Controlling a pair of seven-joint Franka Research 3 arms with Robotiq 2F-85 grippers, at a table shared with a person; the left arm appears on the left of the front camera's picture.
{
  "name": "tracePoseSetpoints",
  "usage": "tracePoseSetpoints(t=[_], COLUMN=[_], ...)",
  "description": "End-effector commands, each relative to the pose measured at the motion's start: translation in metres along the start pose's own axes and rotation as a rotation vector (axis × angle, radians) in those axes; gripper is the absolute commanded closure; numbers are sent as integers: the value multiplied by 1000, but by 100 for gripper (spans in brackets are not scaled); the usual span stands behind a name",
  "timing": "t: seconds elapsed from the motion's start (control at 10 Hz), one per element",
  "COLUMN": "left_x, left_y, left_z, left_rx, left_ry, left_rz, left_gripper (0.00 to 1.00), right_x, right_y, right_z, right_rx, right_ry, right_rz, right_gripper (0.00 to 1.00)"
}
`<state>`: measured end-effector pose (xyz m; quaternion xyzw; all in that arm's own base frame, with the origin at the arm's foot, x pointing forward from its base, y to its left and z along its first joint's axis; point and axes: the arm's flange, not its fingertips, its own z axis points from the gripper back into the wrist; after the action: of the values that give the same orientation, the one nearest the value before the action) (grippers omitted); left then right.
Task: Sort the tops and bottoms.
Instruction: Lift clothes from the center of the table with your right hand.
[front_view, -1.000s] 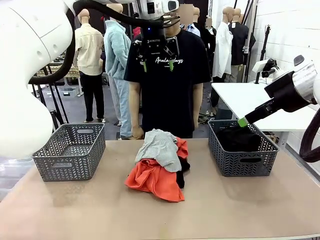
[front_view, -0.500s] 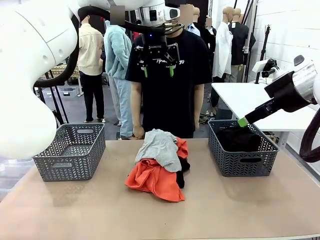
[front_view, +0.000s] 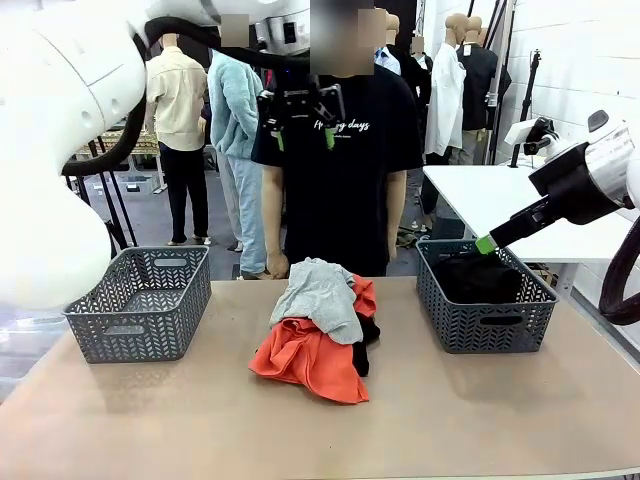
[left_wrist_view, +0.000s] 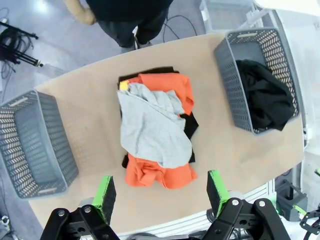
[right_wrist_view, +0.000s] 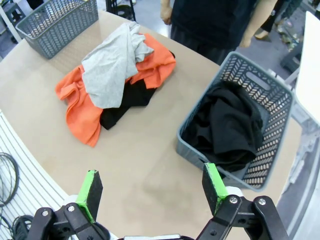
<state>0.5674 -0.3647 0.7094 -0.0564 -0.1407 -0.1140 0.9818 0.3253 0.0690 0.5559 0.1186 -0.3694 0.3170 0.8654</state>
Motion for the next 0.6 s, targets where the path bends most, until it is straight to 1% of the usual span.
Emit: tracePoseSetpoints(t=[0.0,0.1,0.2,0.3,0.4,0.5], left_x=[-99,-116,-136,-156,-176,-200], left_y=[95,126,154,178,191,196], left_z=[-52,-62,-72,-82,-89,-98], left_rx=[-98,-81,-94,-60,-44,-23], left_ry=[6,55,59,141,215,290], left_rz=[-37,-127,-151,-181,-200,-217], left_gripper=[5,5,5,5,5,5], right_x=[-1,-1,-1,-1,-1,-1], right_y=[0,0,0,0,0,0], right_z=[-2,-2,-2,-2,-2,-2], right_rx=[20,20,20,20,20,20], right_ry=[0,0,0,0,0,0], right_rz=[-5,-5,-5,-5,-5,-5], right_gripper=[0,0,0,0,0,0])
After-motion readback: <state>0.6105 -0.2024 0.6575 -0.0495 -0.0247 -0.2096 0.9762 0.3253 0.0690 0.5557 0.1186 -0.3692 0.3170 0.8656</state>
